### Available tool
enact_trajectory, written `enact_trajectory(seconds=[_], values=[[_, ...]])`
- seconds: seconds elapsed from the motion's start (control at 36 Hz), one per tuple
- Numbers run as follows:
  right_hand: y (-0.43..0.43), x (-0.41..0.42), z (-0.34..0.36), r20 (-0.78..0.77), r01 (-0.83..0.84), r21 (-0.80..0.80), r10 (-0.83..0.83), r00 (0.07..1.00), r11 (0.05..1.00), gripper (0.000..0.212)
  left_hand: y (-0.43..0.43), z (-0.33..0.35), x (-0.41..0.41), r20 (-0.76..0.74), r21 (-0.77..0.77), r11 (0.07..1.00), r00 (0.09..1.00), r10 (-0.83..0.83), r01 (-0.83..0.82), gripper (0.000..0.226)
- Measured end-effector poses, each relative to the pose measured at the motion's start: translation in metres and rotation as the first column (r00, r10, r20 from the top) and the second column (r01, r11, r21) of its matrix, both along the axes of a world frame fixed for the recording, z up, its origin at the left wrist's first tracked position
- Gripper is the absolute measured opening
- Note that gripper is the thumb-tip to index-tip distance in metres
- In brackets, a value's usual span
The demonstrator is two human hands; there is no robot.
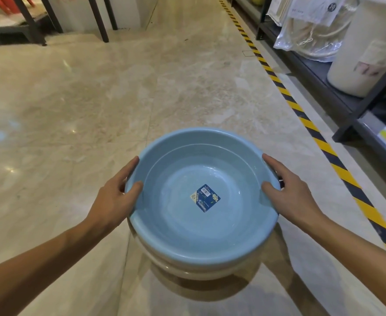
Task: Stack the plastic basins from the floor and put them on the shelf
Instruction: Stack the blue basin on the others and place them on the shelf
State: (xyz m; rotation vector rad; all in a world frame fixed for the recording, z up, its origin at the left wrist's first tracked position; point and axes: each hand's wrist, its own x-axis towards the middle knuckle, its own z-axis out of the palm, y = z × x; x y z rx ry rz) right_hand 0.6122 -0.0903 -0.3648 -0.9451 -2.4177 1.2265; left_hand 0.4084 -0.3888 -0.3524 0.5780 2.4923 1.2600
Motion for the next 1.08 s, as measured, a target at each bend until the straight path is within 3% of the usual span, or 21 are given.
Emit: enact_trajectory(seconds=[0.31,0.42,0.56,0.69,0.83,1.08], values=[[0.001,0.018,-0.008,-0.174,0.012,-0.116,-0.032,0.984,0.993,0.057,-0.019,0.019,-0.023,0.057,0.047,0.996,0.995,-0.077,0.074,0.078],[-0.003,0.025,-0.02,-0.206,-0.072,-0.22,0.026,0.978,0.973,0.061,-0.024,0.01,-0.019,0.062,0.022,0.988,0.986,-0.154,0.153,0.075],[-0.013,0.025,-0.028,-0.247,-0.158,-0.313,0.08,0.966,0.936,0.071,-0.025,-0.018,-0.006,0.141,0.109,0.98,0.973,-0.182,0.167,0.071],[-0.021,0.023,-0.035,-0.302,-0.144,-0.364,0.03,0.953,0.92,0.075,-0.018,-0.034,0.006,0.133,0.255,0.964,0.985,-0.111,0.074,0.068],[-0.027,0.021,-0.041,-0.364,-0.139,-0.421,-0.026,0.931,0.896,0.073,-0.008,-0.045,0.014,0.279,0.435,0.898,0.958,-0.062,-0.068,0.071],[-0.029,0.02,-0.039,-0.405,-0.155,-0.476,-0.059,0.912,0.866,0.074,-0.008,-0.044,0.011,0.288,0.45,0.891,0.954,-0.08,-0.061,0.078]])
